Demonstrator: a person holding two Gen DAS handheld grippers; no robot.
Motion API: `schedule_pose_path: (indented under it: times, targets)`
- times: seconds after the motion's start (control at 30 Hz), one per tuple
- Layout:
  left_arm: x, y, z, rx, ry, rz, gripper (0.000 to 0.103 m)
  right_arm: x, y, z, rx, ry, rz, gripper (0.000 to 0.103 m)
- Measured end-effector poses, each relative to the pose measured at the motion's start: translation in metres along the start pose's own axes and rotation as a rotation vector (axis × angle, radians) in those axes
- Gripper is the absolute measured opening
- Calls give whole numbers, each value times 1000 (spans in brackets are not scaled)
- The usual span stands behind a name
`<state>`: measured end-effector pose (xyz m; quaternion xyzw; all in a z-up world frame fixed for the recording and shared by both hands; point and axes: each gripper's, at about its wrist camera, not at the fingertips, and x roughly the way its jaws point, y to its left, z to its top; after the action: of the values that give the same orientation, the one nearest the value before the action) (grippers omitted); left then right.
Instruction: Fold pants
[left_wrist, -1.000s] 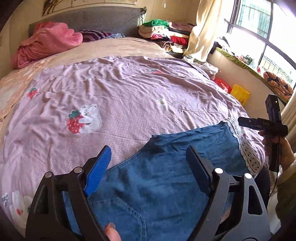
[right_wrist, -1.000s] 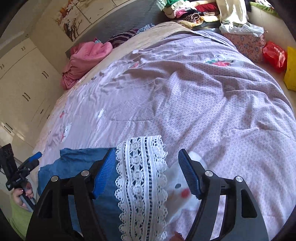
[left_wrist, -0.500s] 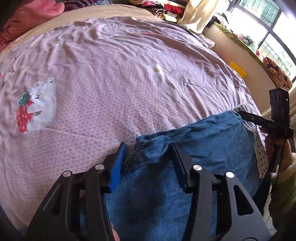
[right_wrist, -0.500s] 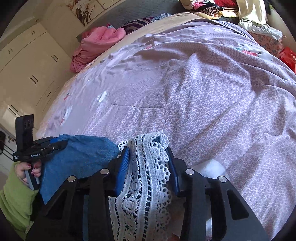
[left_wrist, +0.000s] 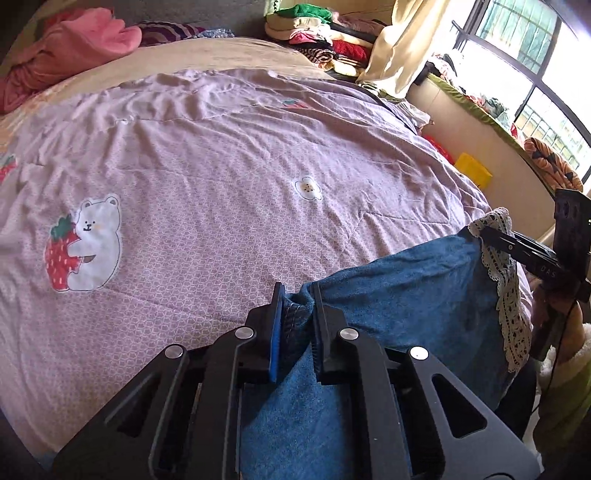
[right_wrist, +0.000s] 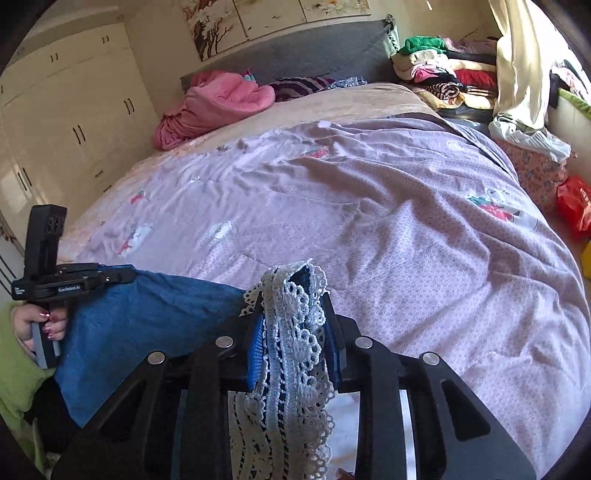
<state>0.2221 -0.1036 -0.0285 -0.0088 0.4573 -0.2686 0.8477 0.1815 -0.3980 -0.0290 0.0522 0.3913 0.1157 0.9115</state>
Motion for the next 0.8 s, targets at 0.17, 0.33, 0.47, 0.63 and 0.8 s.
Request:
schedule_pose_path:
  times: [0.17, 0.33, 0.47, 0.63, 0.8]
  targets:
    - [19, -5, -12, 34, 18, 55, 8, 33, -9, -15, 13, 81, -28, 25]
    - [25, -6, -14, 55, 13, 102, 14, 28, -11, -15, 46, 71, -52, 40]
    - [11, -7, -12, 54, -15, 127, 17, 1, -11, -14, 84, 21, -54, 53]
    - [-19, -9, -15, 31, -75, 131, 31, -41, 4, -25, 70, -52, -51, 61]
    - [-48, -21, -35, 31, -112, 137, 40, -72, 33, -46, 35, -82, 10, 63]
